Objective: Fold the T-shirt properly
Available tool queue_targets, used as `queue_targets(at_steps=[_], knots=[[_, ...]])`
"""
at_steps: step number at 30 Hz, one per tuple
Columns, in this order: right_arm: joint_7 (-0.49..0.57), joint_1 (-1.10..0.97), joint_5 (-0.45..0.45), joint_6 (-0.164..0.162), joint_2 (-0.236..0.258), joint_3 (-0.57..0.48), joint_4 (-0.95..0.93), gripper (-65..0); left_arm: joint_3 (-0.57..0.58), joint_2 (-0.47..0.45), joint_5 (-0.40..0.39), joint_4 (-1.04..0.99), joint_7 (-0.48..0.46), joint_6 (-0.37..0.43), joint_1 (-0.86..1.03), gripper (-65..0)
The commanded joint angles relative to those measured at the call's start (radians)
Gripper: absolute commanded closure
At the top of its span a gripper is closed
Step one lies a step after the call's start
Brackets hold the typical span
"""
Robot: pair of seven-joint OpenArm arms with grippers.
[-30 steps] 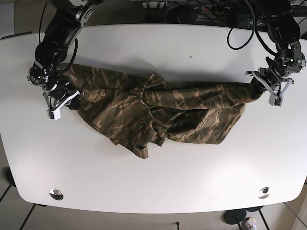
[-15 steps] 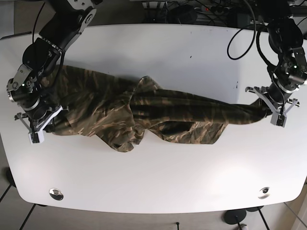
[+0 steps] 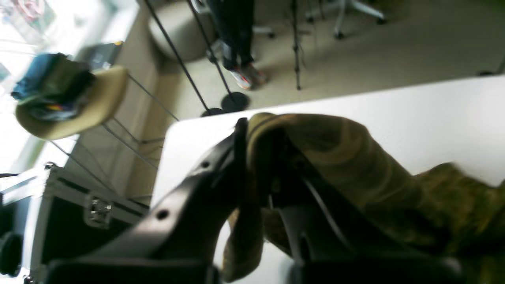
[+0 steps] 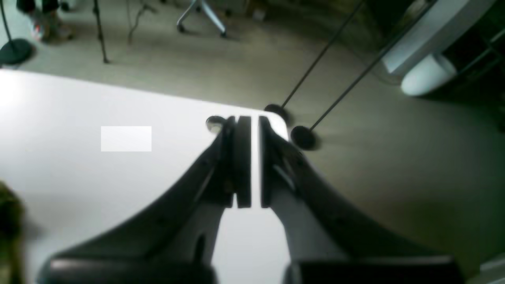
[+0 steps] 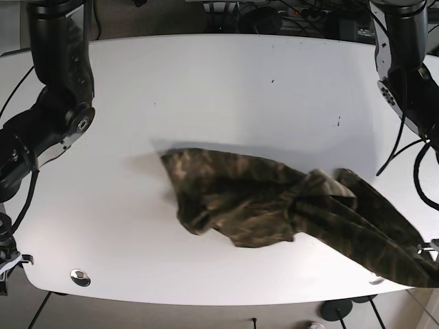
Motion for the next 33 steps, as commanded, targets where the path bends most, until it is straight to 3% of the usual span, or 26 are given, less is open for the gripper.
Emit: queue_targets(at_steps=[1,6,8,9,11,13,15,16,19,26,33], knots=[[0.002,0.008,0.012,-0.001,0.002,-0.001,0.005,-1.9,0.005,-0.021,-0.008,0.005,-0.015,0.002,-0.020,0.0],[0.050,-0.172,0.012,-0.001,-0.093,-0.001,-0.011,-2.2,-0.038,-0.038,-0.008,0.014,-0.018,0.000,0.138,0.0],[0.094,-0.274,0.012,-0.001,-0.155,-0.002,-0.019,-7.3,-0.085,-0.038,-0.011,0.014,-0.018,0.000,0.210,0.0],[0.109,-0.317,0.012,-0.001,-0.184,-0.004,-0.022,-12.2,-0.115,-0.038,-0.011,0.014,-0.018,0.000,0.248,0.0],[0.148,-0.409,0.012,-0.001,-0.248,-0.044,-0.025,-29.5,-0.187,-0.038,-0.011,0.014,-0.020,-0.001,0.327,0.0],[0.205,-0.500,0.012,-0.001,-0.276,-0.180,-0.025,-46.5,-0.239,-0.038,-0.011,0.014,-0.020,-0.001,0.393,0.0],[0.263,-0.555,0.013,-0.001,-0.307,-0.292,-0.044,-56.0,-0.279,-0.038,-0.011,0.014,-0.021,-0.001,0.442,0.0],[0.291,-0.567,0.013,-0.001,-0.319,-0.332,-0.068,-57.7,-0.294,-0.038,-0.011,0.014,-0.021,-0.001,0.460,0.0],[0.361,-0.580,0.012,-0.001,-0.350,-0.441,-0.219,-55.6,-0.322,-0.038,-0.011,0.014,-0.021,-0.001,0.512,0.0],[0.539,-0.552,0.012,-0.001,-0.359,-0.674,-0.489,-55.5,-0.346,-0.035,-0.011,0.014,-0.021,-0.001,0.546,0.0],[0.682,-0.460,0.010,-0.001,-0.403,-0.685,-0.720,-55.5,-0.340,-0.030,-0.011,0.011,-0.021,-0.001,0.557,0.0]])
